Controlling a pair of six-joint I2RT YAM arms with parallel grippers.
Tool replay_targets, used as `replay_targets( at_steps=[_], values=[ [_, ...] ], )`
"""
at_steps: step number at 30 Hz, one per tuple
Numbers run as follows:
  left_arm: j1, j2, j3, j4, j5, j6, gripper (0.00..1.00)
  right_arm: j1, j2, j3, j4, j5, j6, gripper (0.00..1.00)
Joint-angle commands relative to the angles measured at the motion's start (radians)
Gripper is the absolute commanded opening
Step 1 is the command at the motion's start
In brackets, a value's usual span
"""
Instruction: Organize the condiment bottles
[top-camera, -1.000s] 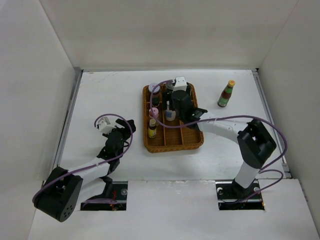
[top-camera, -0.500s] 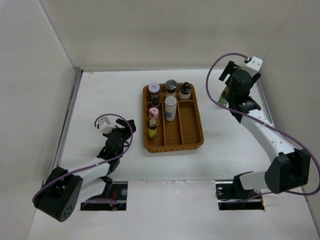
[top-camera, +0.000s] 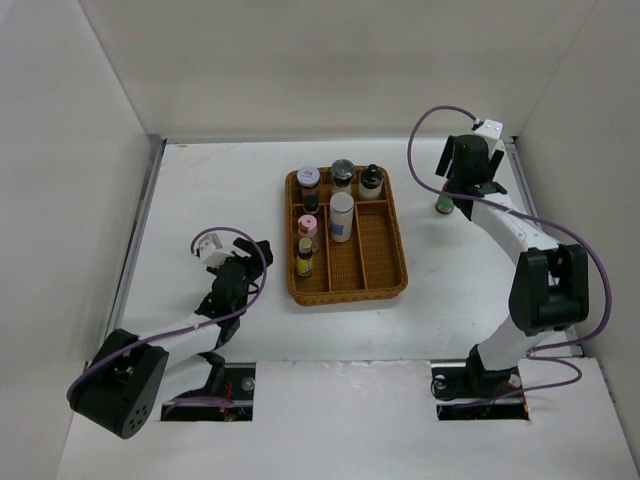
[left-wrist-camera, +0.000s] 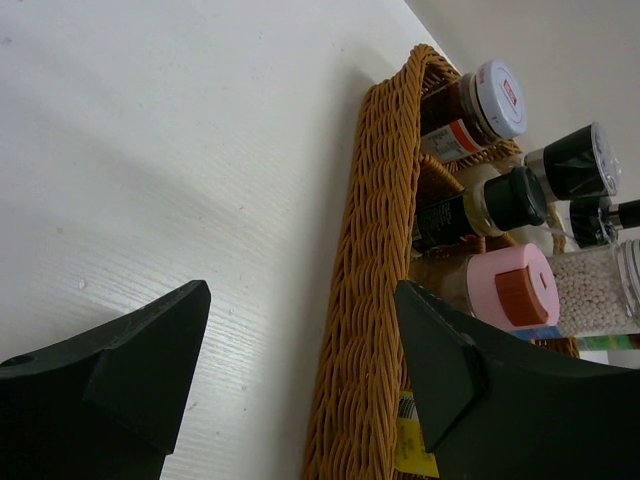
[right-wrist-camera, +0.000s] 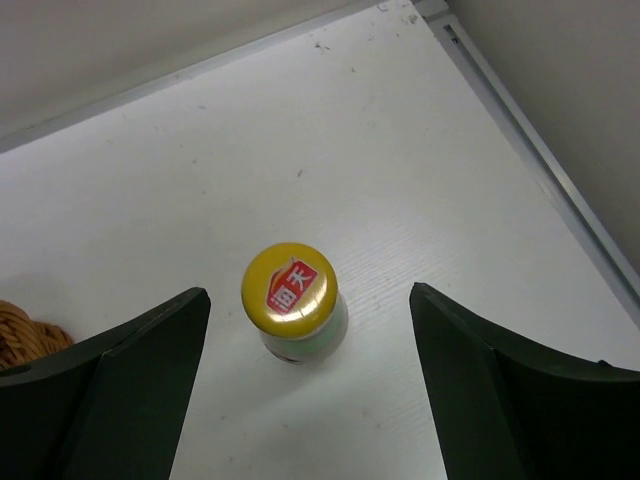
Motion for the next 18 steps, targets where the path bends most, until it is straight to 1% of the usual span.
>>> replay_targets(
  at_steps=[1,4,8,11,13,15,16,18],
  values=[
    [0.0,0.007,0.034,0.06,0.009,-0.011,0.74,-0.013,0.016,0.073,0.048,-0.02,-0.019,0.84],
    [0.002,0.006,0.034,0.062,0.01,-0.011,0.74,-0.016,0.037,0.077,0.058,-0.02,-0.027,0.75],
    [0.002,0.012,0.035,0.062,0.01,-0.011,0.74,-0.022,0.077,0.108,0.045,-0.022,-0.036,0.6],
    [0.003,0.006,0.034,0.062,0.01,-0.011,0.74,-0.027,0.091,0.122,0.039,-0.023,-0.039,0.55],
    [0.003,0.007,0.034,0.062,0.01,-0.011,0.74,-0.028,0.095,0.135,0.033,-0.028,-0.042,0.45],
    [0.003,0.006,0.034,0.062,0.01,-0.011,0.74,-0.028,0.073,0.128,0.044,-0.019,-0.042,0.35],
    [0.003,0.007,0.034,0.062,0.01,-0.011,0.74,-0.027,0.051,0.12,0.056,-0.014,-0.043,0.33],
    [0.002,0.014,0.035,0.062,0.012,-0.011,0.74,-0.024,-0.005,0.096,0.096,0.009,-0.059,0.31]
  ],
)
